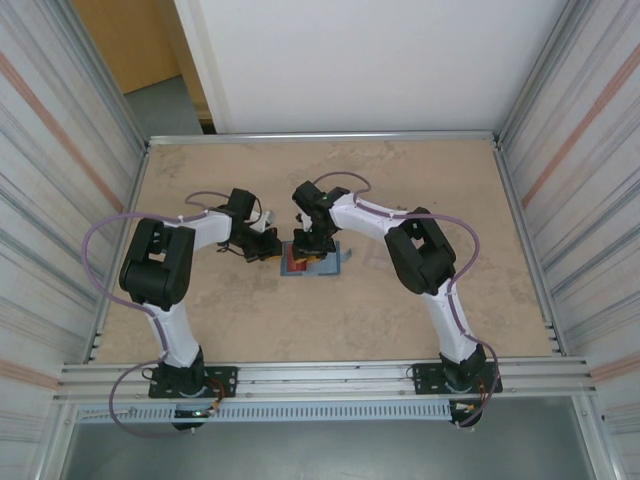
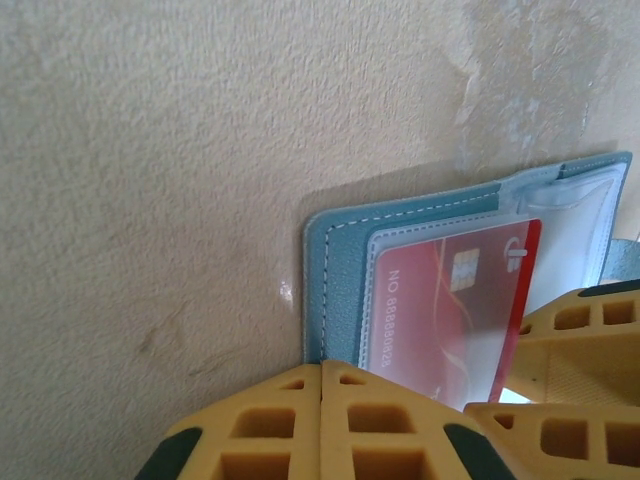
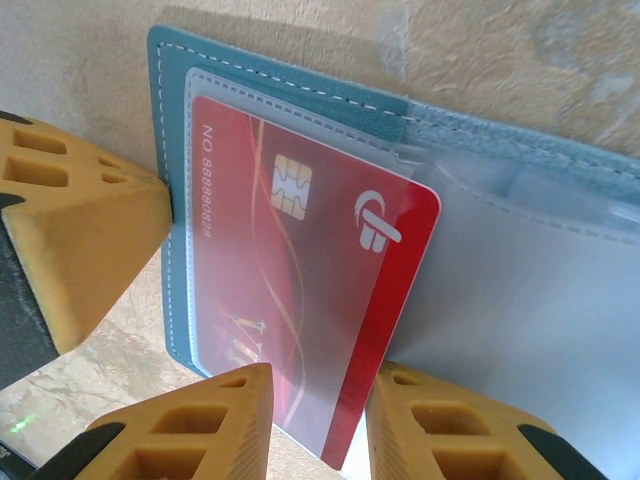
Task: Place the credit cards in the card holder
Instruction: Insert the credit card into the card slot.
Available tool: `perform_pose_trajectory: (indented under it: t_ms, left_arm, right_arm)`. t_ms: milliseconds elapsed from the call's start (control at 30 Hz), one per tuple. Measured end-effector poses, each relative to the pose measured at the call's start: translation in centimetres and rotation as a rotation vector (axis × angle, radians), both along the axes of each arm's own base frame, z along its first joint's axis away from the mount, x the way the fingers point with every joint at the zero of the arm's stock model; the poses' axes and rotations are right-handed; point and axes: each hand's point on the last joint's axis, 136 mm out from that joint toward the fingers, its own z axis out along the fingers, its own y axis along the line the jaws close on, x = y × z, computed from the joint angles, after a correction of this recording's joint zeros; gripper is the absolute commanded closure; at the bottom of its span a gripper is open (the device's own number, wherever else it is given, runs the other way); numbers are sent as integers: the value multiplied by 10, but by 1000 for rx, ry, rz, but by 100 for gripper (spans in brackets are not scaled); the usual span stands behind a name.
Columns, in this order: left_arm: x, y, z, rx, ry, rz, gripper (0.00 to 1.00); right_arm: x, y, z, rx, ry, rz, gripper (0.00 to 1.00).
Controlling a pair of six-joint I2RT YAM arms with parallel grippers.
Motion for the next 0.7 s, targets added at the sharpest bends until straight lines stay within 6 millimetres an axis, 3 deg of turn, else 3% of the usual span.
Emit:
perform_pose_trajectory:
  t_ms: [333, 500, 700]
  left_arm:
    - [0, -1, 1, 9, -9, -5, 100]
    - [-3, -1, 8, 42, -41, -29, 92]
    - [3, 1, 39, 59, -165, -64, 90]
  right_arm:
    - [-1, -6, -1, -23, -2, -5, 70]
    - [-10, -31, 15, -39, -18, -28, 69]
    - [-11, -63, 25, -41, -47, -81, 69]
